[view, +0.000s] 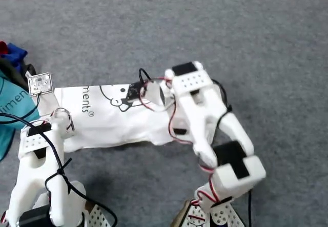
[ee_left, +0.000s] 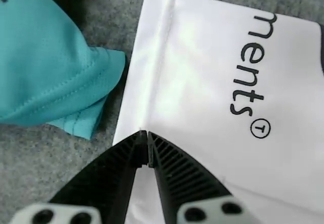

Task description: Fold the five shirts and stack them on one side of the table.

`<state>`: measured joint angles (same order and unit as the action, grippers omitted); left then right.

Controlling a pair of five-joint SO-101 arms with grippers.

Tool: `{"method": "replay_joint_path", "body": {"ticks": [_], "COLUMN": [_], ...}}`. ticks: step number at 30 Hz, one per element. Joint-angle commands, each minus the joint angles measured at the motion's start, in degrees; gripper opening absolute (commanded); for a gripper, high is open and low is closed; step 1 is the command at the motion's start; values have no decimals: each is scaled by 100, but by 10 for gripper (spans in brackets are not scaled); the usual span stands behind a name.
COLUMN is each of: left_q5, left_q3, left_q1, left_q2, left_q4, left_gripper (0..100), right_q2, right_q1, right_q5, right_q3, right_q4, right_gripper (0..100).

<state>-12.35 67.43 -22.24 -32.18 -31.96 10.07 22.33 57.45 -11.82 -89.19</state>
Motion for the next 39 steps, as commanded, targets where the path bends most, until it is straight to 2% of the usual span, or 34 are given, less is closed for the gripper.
{"method": "replay_joint_path", "body": {"ticks": [1, 11, 18, 25, 27, 31, 33, 39], "left_q5": [-18, -35, -35, -35, -35, -35, -35, -35], "left_q3": [-26, -35, -44, -35, -35, -35, -35, -35], "left_q1": [-9, 0, 0, 105, 123, 123, 123, 123], "left_q2": [-145, -145, -145, -145, -145, -145, -145, -145], "left_q4": [70, 79, 79, 79, 79, 79, 79, 79], "left_gripper": [25, 25, 25, 25, 25, 25, 25, 25], "right_q2": [400, 1657, 1868, 1877, 1851, 1833, 1824, 1455], "right_q1": [-101, -101, -84, -66, -84, -110, -136, -207], "right_q5": [273, 580, 958, 985, 923, 387, 149, -202], "right_q3": [1103, 2774, 3222, 3371, 3380, 3459, 3653, 4303], "right_q4": [-422, -844, -826, -668, -536, -211, -202, -1108], "right_gripper": [3, 5, 5, 7, 52, 302, 395, 393]}}
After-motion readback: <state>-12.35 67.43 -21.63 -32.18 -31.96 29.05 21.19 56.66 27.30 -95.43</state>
